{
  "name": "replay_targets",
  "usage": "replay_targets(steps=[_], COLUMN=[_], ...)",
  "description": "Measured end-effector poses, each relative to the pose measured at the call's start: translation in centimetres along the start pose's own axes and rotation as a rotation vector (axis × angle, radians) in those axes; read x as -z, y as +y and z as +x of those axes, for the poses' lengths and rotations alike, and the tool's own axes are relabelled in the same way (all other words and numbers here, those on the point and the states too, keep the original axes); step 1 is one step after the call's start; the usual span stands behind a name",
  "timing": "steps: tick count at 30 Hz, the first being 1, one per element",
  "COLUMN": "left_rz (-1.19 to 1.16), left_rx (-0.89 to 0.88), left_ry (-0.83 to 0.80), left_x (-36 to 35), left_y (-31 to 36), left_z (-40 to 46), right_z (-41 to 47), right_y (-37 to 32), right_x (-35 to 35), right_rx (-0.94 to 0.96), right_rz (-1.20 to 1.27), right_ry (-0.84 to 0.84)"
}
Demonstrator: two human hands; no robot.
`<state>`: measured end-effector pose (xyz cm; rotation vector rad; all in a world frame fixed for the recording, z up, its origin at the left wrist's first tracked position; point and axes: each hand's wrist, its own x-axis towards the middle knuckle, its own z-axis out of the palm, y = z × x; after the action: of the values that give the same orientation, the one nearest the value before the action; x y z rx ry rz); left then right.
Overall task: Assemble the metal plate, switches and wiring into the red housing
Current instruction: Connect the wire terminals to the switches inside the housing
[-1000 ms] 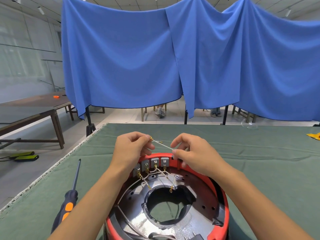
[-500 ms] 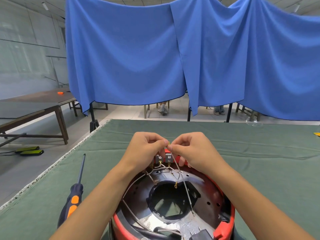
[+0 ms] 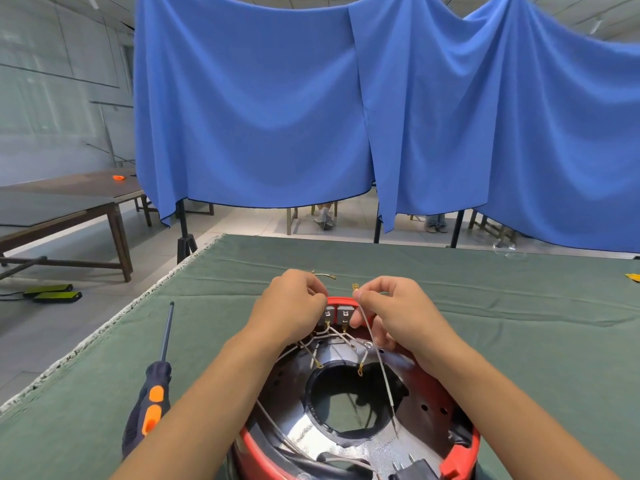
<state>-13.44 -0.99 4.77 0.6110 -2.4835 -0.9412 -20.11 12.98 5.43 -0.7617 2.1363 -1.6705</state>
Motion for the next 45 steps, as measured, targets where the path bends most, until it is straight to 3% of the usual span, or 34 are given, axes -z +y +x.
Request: replay_targets(steps=[4,9,16,22,25,28,34,40,45], left_rz=[0.046,0.075,0.179,0.174,0.009,-0.186,0.084,0.136,0.198], left_rx=[-0.014,-0.014,-0.015,-0.031,-0.157,-0.174,-0.116,-0.073,-0.093], left_ry=[-0.045,-0.079,-0.072,0.019,0.139,0.083,0.089,-0.138,-0.072], left_x=[-0.1,0.7,1.2,0.9,1.4,1.7,1.4,0.8,0.8], left_y=[0.0,-0.1,-0.3,0.5,1.8,3.2,1.6,0.2,0.1], left_z=[0.0,0.4,0.1,-0.4,-0.5,-0.7,-0.5,-0.3,-0.2], right_z=[0.0,-0.2,-0.7,-0.6,-0.9,-1.2,-1.2,-1.1,-1.1], right_y=[0.2,0.4,0.1,-1.8,-1.9,-1.7,-3.4,-2.7,-1.3], right_x=[-0.1,0.3,-0.1,0.4,-0.2,-0.7,-0.1,-0.7,-1.4], right_rx=[0.049,0.146,0.221,0.104,0.152,0.244,0.131,-0.032,0.022], right_rz=[-0.06,0.038,-0.268,-0.086,-0.302,-0.553,-0.865,-1.071,-1.162], right_ry=[0.018,0.138,0.213,0.216,0.178,0.217,0.164,-0.023,0.047])
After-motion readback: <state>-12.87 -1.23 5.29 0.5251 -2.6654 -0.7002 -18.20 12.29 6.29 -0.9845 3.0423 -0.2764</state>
